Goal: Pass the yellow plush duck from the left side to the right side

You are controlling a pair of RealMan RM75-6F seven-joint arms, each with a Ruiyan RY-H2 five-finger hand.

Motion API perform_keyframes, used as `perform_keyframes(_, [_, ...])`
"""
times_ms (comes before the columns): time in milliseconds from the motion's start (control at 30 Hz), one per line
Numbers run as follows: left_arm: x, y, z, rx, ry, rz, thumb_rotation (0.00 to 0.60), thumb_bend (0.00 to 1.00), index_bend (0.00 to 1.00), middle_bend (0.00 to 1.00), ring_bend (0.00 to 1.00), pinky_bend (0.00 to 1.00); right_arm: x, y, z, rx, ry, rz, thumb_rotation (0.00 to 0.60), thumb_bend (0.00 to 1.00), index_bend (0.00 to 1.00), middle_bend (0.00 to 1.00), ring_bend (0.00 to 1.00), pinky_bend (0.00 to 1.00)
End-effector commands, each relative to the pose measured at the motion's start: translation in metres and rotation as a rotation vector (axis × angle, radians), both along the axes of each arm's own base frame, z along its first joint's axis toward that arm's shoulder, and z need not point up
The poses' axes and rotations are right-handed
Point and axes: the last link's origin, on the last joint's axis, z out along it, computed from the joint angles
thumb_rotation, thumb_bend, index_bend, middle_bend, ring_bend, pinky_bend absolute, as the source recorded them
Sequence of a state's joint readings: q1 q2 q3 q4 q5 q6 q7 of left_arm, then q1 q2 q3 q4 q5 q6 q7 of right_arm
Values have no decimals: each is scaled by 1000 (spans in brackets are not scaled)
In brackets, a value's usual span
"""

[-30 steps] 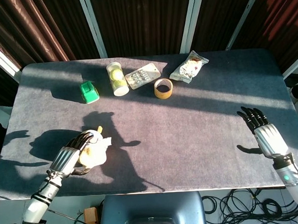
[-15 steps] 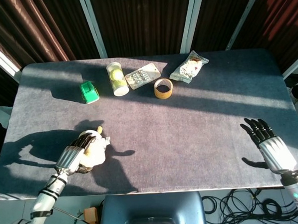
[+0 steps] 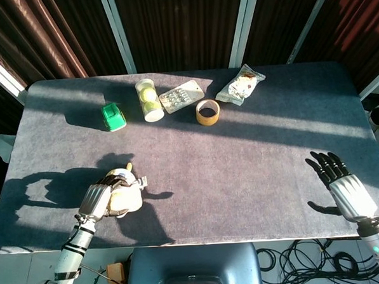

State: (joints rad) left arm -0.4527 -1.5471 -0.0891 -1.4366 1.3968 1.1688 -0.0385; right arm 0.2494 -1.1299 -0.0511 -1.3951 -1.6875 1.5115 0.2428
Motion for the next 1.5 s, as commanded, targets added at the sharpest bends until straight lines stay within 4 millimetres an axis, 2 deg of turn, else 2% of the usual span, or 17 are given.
perform_keyframes(33, [-2, 0, -1, 17, 23, 7, 600, 200, 710, 833, 762, 539, 0, 0, 0, 3, 1, 0, 600, 0, 0, 0, 0, 0])
perform_keyframes(167, [-1, 1, 7, 44, 12, 4, 600, 228, 729, 852, 775, 576, 0, 2, 0, 4, 3, 3, 600, 0, 0, 0, 0, 0])
perform_keyframes(333, [7, 7, 27, 106, 3, -35, 600, 229, 729, 854, 776, 605, 1, 7, 0, 4, 5, 12, 600, 0, 0, 0, 0, 0])
perform_keyframes(433, [22, 10, 38, 150, 1, -87, 600, 229, 730, 854, 776, 611, 1, 15, 0, 11, 18, 8, 600, 0, 0, 0, 0, 0])
perform_keyframes(567, [48, 15, 43, 178, -2, -142, 600, 229, 729, 854, 776, 613, 1, 26, 1, 12, 51, -1, 600, 0, 0, 0, 0, 0])
perform_keyframes(800, [107, 21, 25, 177, 12, -200, 600, 229, 729, 854, 776, 612, 1, 45, 4, 1, 85, -1, 600, 0, 0, 0, 0, 0])
perform_keyframes(967, [143, 20, 8, 186, 40, -217, 600, 226, 729, 854, 776, 613, 0, 49, 5, 16, 104, 0, 600, 0, 0, 0, 0, 0])
perform_keyframes(1200, [174, 8, -13, 175, 36, -211, 600, 228, 708, 824, 760, 608, -1, 49, 9, 22, 107, -19, 600, 0, 0, 0, 0, 0])
perform_keyframes(1267, [177, 3, -18, 179, 38, -218, 600, 227, 677, 790, 740, 602, -2, 50, 10, 20, 109, -28, 600, 0, 0, 0, 0, 0])
perform_keyframes(1333, [178, -2, -24, 176, 51, -227, 600, 226, 597, 711, 694, 572, -3, 51, 11, 16, 110, -40, 600, 0, 0, 0, 0, 0])
perform_keyframes(1400, [176, -6, -31, 155, 73, -232, 600, 226, 471, 591, 605, 511, -3, 51, 12, 10, 112, -53, 600, 0, 0, 0, 0, 0])
perform_keyframes(1467, [173, -8, -36, 118, 96, -235, 600, 225, 271, 400, 442, 424, -3, 51, 12, 7, 111, -62, 600, 0, 0, 0, 0, 0])
perform_keyframes(1500, [171, -9, -38, 99, 109, -232, 600, 226, 142, 269, 330, 369, -3, 50, 12, 5, 112, -66, 600, 0, 0, 0, 0, 1])
